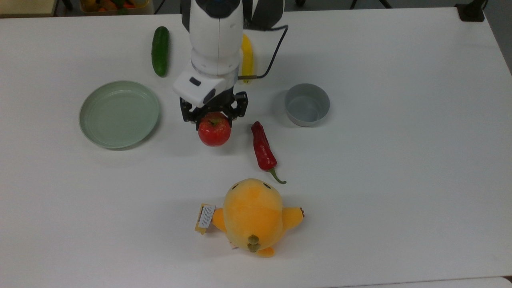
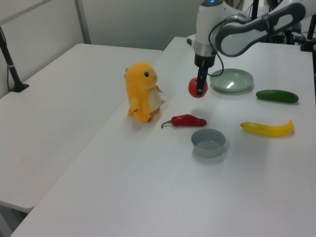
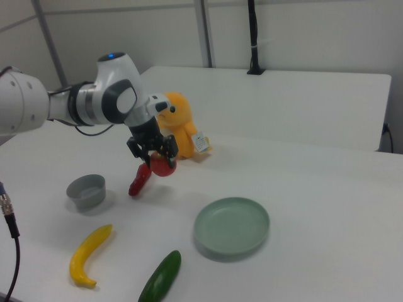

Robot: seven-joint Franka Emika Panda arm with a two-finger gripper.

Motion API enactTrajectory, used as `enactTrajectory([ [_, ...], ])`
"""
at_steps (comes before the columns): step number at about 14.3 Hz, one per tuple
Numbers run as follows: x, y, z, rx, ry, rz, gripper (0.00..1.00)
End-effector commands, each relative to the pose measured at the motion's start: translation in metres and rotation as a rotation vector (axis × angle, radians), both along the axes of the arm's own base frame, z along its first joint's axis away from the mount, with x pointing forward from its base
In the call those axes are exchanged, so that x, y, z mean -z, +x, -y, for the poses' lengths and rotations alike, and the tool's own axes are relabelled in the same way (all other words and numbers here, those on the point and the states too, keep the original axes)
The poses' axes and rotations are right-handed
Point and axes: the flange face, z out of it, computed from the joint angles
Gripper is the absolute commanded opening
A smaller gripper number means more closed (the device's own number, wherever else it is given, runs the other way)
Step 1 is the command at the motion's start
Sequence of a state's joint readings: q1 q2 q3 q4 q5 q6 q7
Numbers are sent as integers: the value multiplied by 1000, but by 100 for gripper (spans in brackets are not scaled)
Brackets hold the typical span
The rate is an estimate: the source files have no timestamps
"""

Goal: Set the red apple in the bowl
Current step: 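Lift the apple and carry it over the grey bowl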

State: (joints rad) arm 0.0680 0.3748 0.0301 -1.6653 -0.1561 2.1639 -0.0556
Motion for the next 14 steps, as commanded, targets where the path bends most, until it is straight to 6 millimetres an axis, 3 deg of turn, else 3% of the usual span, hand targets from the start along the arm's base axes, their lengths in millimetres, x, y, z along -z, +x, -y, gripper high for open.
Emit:
enactTrajectory([
  [1,-42,-23,-11,-5,-3,-7,35],
  [8,-131,-69,-11,21,52,-25,35],
  [11,-150,-100,-26,-5,68,-30,35],
  [14,-151,-118,-53,-42,86,-40,35],
])
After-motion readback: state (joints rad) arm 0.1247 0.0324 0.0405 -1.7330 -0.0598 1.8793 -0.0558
